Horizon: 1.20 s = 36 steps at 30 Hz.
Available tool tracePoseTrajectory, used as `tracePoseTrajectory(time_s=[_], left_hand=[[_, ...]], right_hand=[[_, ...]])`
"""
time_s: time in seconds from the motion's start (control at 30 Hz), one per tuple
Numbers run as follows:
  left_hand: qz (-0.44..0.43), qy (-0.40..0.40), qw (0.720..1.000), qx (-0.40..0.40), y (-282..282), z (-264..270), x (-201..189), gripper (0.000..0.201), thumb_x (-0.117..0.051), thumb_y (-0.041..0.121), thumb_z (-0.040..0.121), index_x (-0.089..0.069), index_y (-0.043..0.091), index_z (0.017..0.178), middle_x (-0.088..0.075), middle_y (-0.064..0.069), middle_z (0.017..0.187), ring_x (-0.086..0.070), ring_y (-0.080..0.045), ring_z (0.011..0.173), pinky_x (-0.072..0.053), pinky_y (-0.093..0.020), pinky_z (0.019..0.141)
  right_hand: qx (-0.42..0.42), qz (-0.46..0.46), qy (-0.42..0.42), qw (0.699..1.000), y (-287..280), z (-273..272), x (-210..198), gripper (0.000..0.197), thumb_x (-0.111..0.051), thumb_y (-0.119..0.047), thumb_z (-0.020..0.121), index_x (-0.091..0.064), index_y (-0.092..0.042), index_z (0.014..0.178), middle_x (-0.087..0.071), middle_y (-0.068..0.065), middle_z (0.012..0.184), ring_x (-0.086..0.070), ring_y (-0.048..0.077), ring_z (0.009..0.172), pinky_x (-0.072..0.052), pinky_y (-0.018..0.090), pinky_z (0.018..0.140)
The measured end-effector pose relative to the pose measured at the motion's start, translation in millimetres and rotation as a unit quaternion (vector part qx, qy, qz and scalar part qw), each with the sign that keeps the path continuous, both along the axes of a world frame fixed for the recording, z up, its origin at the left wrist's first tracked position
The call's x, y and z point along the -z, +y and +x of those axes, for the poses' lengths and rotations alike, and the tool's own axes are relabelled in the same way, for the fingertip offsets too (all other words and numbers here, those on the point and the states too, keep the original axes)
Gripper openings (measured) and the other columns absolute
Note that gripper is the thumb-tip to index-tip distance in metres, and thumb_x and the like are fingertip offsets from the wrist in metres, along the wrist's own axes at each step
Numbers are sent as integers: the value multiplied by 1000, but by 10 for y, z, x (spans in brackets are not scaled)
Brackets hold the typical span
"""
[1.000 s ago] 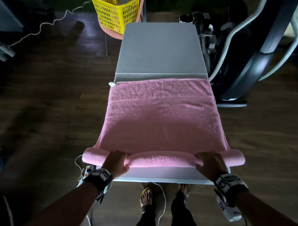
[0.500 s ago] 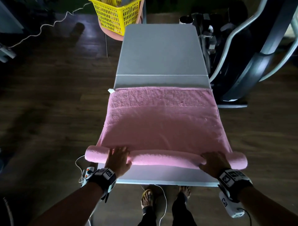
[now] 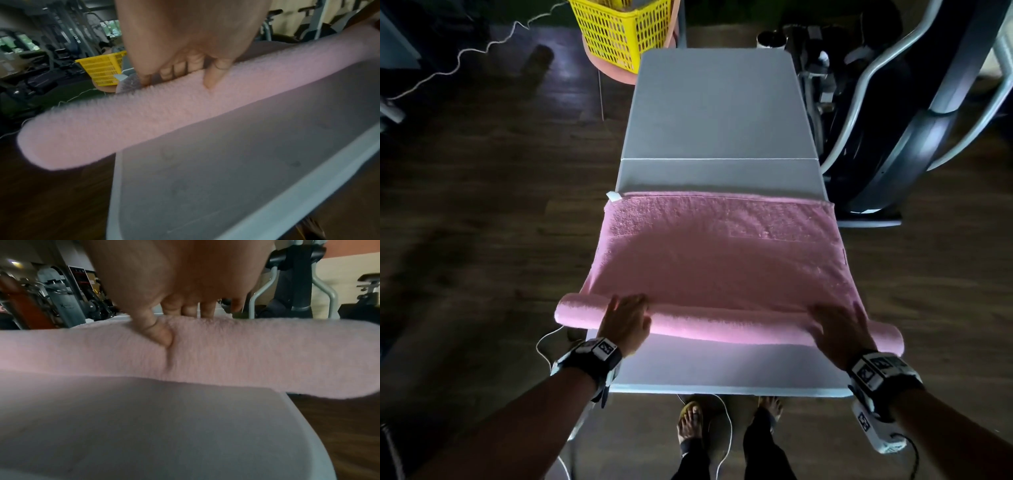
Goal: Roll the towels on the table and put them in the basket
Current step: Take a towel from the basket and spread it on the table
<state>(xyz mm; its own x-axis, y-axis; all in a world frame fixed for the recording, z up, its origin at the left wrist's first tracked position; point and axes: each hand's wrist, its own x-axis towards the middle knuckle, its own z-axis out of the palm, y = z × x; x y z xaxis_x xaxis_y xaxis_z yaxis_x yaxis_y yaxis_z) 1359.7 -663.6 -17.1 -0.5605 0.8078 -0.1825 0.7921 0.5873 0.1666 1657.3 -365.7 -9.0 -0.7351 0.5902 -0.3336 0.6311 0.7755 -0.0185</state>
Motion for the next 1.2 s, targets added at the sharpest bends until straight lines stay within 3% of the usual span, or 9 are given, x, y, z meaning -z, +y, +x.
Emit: tracePoseTrajectory(time_s=[0.07,0.13,0.27,0.43,0.57,0.73,0.93,1.07,1.2], left_hand=[[33,-12,999,-37,-9,-24,47,52,-36,38,94,-57,7,129,-58,-12,132,-53,-28,124,-29,-51,109],[21,-26,999,5,-84,-15,75,49,-57,44,87,-62,9,122,-64,-9,123,-59,-27,116,-39,-50,101],[-89,-9,994,62,-204,33,-54,31,-71,38,65,-70,20,91,-71,0,89,-65,-26,91,-44,-37,80],[-60,-15,998,21,-140,34,-80,58,-31,50,85,-62,15,118,-62,-6,116,-56,-29,111,-37,-42,91],[-17,8,999,28,-300,-18,36,55,-53,48,87,-57,8,124,-64,-10,119,-60,-28,109,-45,-47,95],[-107,4,992,70,-239,-72,-114,48,-75,40,66,-62,21,108,-67,2,103,-60,-23,99,-44,-35,86],[-85,8,996,-21,-103,-196,-99,74,-15,60,91,-31,17,148,-32,-4,153,-33,-29,138,-24,-47,111],[-124,-16,991,50,-247,-164,-17,77,-81,50,61,-60,12,125,-63,-8,123,-57,-33,116,-44,-50,92],[-142,32,987,75,-133,-146,-187,46,-66,47,75,-65,24,115,-59,2,118,-50,-25,116,-35,-42,95]], right_hand=[[23,-6,38,999,6,-23,23,57,-16,-55,96,-24,-35,148,-21,-14,155,-22,13,144,14,47,114],[-6,-27,7,1000,-3,29,69,67,-34,-61,94,-12,-33,150,-11,-18,153,-12,10,145,22,41,110],[-29,-36,6,999,-28,94,109,59,-81,-30,64,-60,-29,120,-64,-4,120,-55,27,119,-11,45,110],[-10,-24,-14,1000,31,-106,-37,51,-46,-48,91,-36,-35,140,-47,-14,139,-35,14,134,-3,46,115],[22,-51,27,998,22,-63,-7,71,-36,-63,92,-5,-36,150,-8,-21,151,-11,12,146,11,42,113],[-29,-17,-14,999,-13,-7,20,59,-75,-43,69,-54,-34,124,-59,-8,125,-50,22,123,-15,53,112],[23,-57,10,998,232,-296,-85,55,-44,-46,94,-29,-34,145,-31,-11,153,-23,11,141,-1,49,116],[-17,-83,-63,994,213,-231,-36,72,-53,-62,82,-29,-34,144,-34,-11,150,-26,13,139,-10,47,115],[-52,-42,-104,992,193,-242,-98,60,-51,-63,77,-48,-37,130,-52,-15,134,-44,13,127,-19,44,107]])
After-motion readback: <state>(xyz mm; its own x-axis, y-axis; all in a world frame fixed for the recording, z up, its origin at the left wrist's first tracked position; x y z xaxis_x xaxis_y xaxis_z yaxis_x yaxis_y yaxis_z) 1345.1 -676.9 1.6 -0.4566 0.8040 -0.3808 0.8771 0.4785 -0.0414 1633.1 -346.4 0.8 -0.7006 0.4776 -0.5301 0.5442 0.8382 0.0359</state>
